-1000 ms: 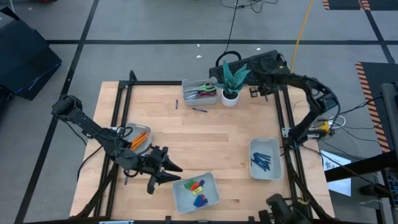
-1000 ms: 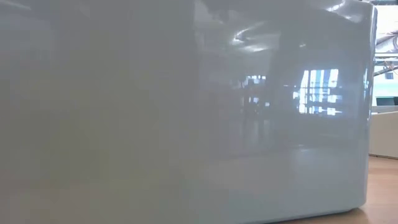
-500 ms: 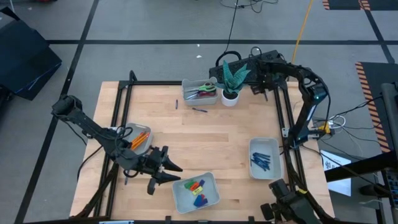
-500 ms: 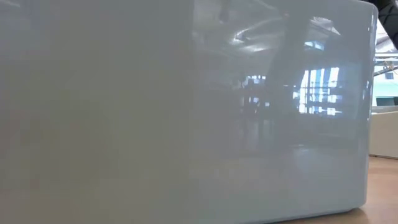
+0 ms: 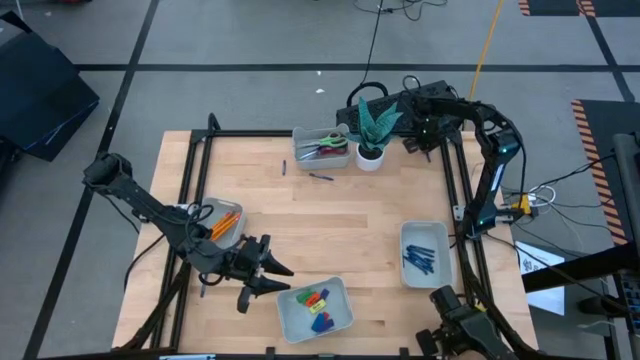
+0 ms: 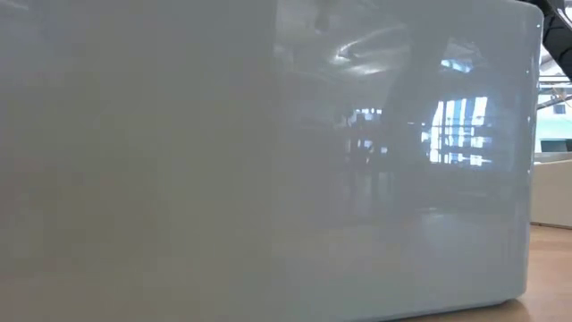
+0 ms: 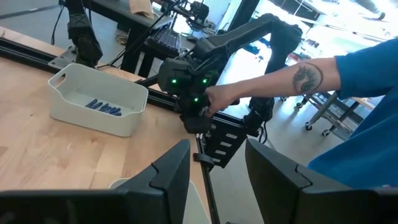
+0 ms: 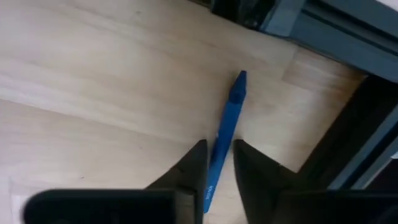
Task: Sort crayons/erasers/pens/pencils in bins
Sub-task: Put the blue crayon into the middle right gray bin
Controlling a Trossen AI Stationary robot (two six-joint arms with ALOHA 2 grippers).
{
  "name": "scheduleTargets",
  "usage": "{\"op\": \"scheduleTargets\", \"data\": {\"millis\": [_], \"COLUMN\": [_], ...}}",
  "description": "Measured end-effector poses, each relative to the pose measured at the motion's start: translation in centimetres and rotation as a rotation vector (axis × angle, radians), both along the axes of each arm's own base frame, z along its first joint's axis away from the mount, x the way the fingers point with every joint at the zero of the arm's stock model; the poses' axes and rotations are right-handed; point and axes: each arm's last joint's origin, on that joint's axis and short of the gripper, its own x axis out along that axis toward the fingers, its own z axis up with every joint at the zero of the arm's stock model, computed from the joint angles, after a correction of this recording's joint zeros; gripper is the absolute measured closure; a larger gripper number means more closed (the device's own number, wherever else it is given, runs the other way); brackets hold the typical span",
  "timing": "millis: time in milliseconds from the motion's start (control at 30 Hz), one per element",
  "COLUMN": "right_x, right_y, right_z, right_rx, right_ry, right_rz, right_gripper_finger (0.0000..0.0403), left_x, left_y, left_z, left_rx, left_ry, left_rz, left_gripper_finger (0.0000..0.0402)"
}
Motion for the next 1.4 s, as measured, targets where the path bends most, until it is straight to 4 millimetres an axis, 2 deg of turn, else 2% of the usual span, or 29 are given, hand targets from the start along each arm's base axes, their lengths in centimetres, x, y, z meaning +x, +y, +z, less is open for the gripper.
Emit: {"op": "scheduleTargets", "data": {"millis": [167, 367, 467, 600, 733, 867, 1000, 1167, 1300, 1400], "right_x": [0.0, -0.1, 0.2, 1.1, 2.2, 2.6, 1.7, 0.4, 1.1, 2.1], "right_y": [-0.1, 0.1, 0.7, 3.1, 7.4, 13.8, 20.2, 26.4, 30.4, 33.5], "right_z": [0.0, 2.2, 4.9, 8.7, 13.6, 17.6, 20.1, 21.6, 21.7, 21.0], "right_rx": [-0.013, -0.109, -0.171, -0.258, -0.349, -0.39, -0.381, -0.341, -0.241, -0.178], "right_ry": [0.008, -0.026, -0.089, -0.106, -0.145, -0.166, -0.211, -0.32, -0.404, -0.371], "right_rz": [0.001, 0.008, -0.001, 0.042, 0.099, 0.187, 0.239, 0.311, 0.478, 0.606], "right_gripper_finger": [0.0386, 0.0382, 0.0384, 0.0388, 0.0388, 0.0388, 0.0388, 0.0388, 0.0388, 0.0388], "left_x": [0.0, 0.0, 0.0, 0.0, 0.0, 0.0, 0.0, 0.0, 0.0, 0.0], "left_y": [0.0, 0.0, 0.0, 0.0, 0.0, 0.0, 0.0, 0.0, 0.0, 0.0], "left_z": [0.0, 0.0, 0.0, 0.0, 0.0, 0.0, 0.0, 0.0, 0.0, 0.0], "left_rx": [0.0, 0.0, 0.0, 0.0, 0.0, 0.0, 0.0, 0.0, 0.0, 0.0], "left_ry": [0.0, 0.0, 0.0, 0.0, 0.0, 0.0, 0.0, 0.0, 0.0, 0.0], "left_rz": [0.0, 0.0, 0.0, 0.0, 0.0, 0.0, 0.0, 0.0, 0.0, 0.0], "left_gripper_finger": [0.0245, 0.0245, 0.0245, 0.0245, 0.0245, 0.0245, 0.0245, 0.0245, 0.0245, 0.0245]}}
